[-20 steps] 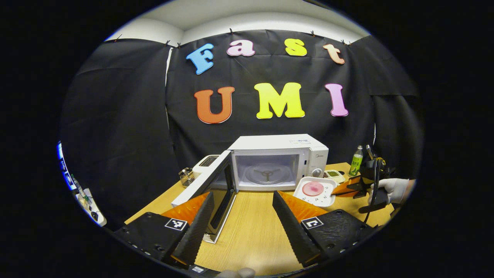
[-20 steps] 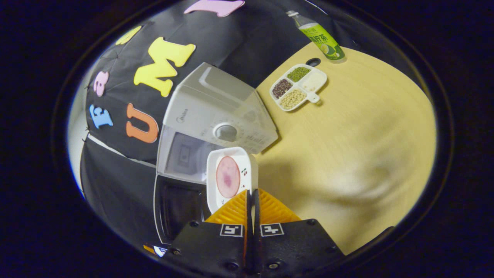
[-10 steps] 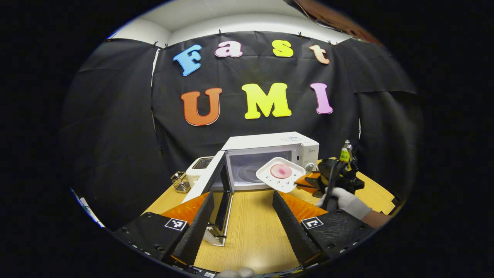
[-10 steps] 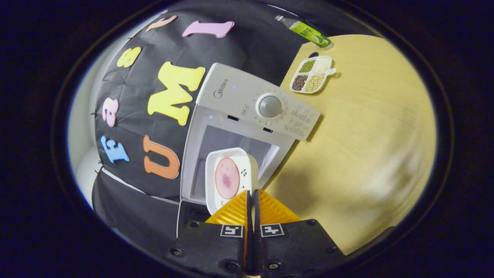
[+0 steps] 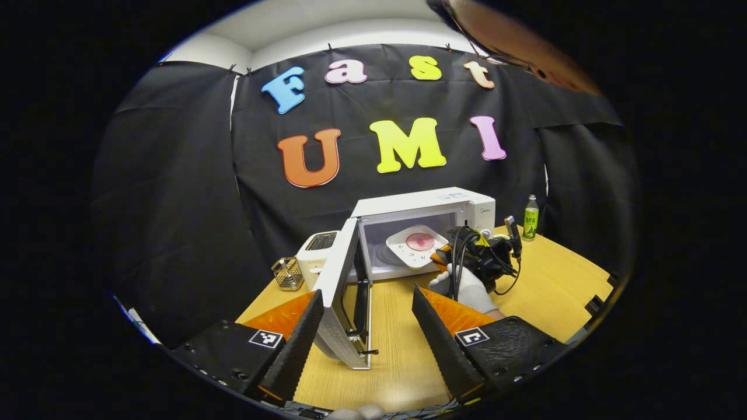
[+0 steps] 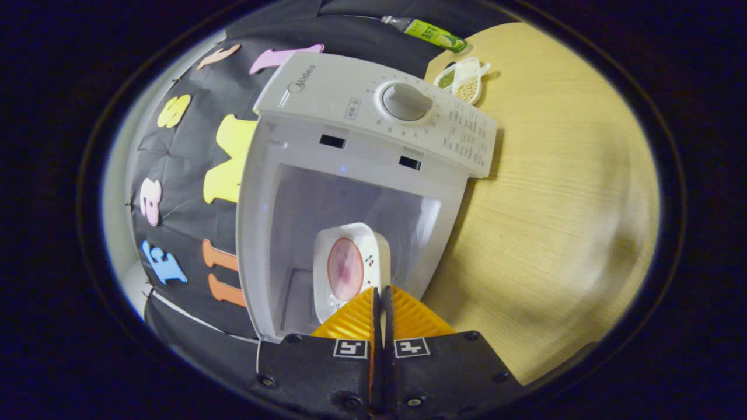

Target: Open the microwave oven with the left hand, put the food in, and close the microwave oven.

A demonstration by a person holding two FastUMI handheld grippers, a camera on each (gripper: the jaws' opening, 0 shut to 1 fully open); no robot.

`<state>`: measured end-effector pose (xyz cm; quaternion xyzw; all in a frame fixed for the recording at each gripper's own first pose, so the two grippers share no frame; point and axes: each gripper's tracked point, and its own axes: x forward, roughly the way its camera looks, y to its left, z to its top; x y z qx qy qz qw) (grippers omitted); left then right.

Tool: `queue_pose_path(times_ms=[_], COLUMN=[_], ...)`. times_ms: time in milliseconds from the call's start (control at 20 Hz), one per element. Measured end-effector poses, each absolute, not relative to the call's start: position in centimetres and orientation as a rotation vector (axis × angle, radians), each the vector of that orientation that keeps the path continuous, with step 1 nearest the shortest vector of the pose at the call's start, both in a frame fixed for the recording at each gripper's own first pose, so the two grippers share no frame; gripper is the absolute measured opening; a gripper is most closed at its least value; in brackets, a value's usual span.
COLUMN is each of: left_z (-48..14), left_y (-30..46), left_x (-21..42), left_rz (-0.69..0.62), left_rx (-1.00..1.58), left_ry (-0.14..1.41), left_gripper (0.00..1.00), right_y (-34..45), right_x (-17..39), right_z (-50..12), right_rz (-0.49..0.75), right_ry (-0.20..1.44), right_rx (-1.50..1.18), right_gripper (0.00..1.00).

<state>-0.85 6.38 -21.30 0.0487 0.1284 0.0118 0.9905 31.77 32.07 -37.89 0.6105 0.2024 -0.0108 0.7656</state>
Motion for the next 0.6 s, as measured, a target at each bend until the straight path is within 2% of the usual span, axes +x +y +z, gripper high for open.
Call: queue_pose_path(times_ms=[50, 100, 150, 250, 550, 600], left_z=[-21.5, -21.7, -21.9, -21.9, -22.9, -23.0], left_y=[6.6, 6.9, 7.2, 7.4, 7.9, 8.0], left_x=[-0.8, -0.9, -0.9, -0.7, -1.0, -1.0], left_rz=[0.024, 0.025, 0.026, 0.029, 0.048, 0.049], left_rx=[0.103, 0.114, 0.124, 0.126, 0.115, 0.118], left_ry=[0.261, 0.267, 0.273, 0.273, 0.287, 0.289], left_gripper=[0.92, 0.92, 0.92, 0.92, 0.92, 0.92], right_y=[32.4, 32.4, 32.4, 31.9, 32.4, 32.2], right_x=[32.3, 32.9, 33.6, 34.3, 38.0, 38.4], right_z=[-38.2, -38.4, -38.7, -39.3, -40.4, -40.7], right_rz=[-0.024, -0.045, -0.064, -0.096, -0.144, -0.158], right_ry=[0.449, 0.444, 0.437, 0.423, 0.417, 0.409], right_rx=[1.339, 1.348, 1.345, 1.301, 1.298, 1.288], right_gripper=[0.03, 0.0, 0.04, 0.0, 0.04, 0.0])
